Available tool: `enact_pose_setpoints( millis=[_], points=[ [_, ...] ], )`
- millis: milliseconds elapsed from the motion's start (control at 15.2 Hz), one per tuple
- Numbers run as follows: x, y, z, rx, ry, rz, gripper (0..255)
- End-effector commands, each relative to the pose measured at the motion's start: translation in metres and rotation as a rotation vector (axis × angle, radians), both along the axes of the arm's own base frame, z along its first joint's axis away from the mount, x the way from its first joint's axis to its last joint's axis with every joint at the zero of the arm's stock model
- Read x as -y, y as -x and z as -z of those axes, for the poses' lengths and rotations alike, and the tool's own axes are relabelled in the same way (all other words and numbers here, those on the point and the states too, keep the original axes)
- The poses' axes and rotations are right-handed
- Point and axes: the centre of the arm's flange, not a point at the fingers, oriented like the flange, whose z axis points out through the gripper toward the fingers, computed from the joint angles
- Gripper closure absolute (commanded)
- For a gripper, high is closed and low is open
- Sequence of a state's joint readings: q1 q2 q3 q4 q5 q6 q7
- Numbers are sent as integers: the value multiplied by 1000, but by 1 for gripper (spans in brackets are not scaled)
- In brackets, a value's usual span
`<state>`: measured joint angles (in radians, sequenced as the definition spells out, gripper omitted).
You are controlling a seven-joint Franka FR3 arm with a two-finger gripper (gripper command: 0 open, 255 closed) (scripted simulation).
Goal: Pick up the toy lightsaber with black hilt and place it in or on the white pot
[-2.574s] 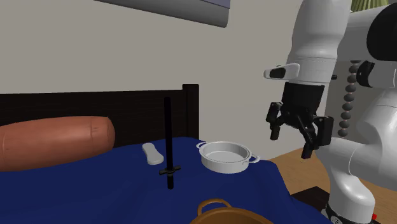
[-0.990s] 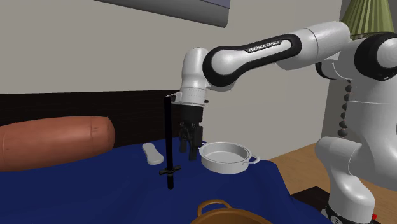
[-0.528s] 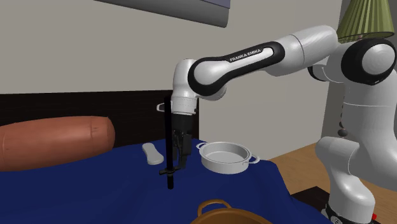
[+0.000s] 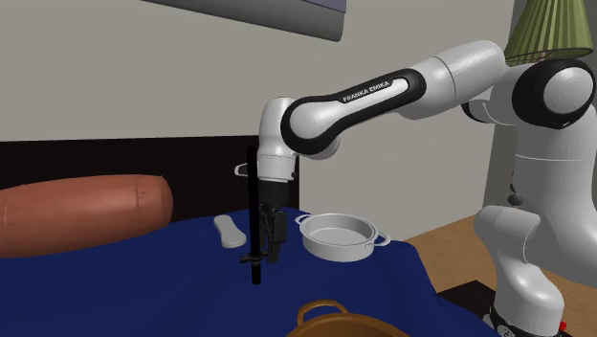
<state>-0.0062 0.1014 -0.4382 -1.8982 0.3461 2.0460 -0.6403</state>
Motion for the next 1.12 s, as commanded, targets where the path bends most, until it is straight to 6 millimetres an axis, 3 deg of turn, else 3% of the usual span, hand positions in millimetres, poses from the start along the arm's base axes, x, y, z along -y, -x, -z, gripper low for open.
enact_pose_setpoints(
  millis=[0,66,132,726,1056],
  points=[
    [0,0,0,0,0,0,0],
    [0,0,0,0,0,0,0],
    [0,0,0,0,0,0,255],
    [0,0,0,0,0,0,255],
    [0,0,-26,0,0,0,255]
  ],
)
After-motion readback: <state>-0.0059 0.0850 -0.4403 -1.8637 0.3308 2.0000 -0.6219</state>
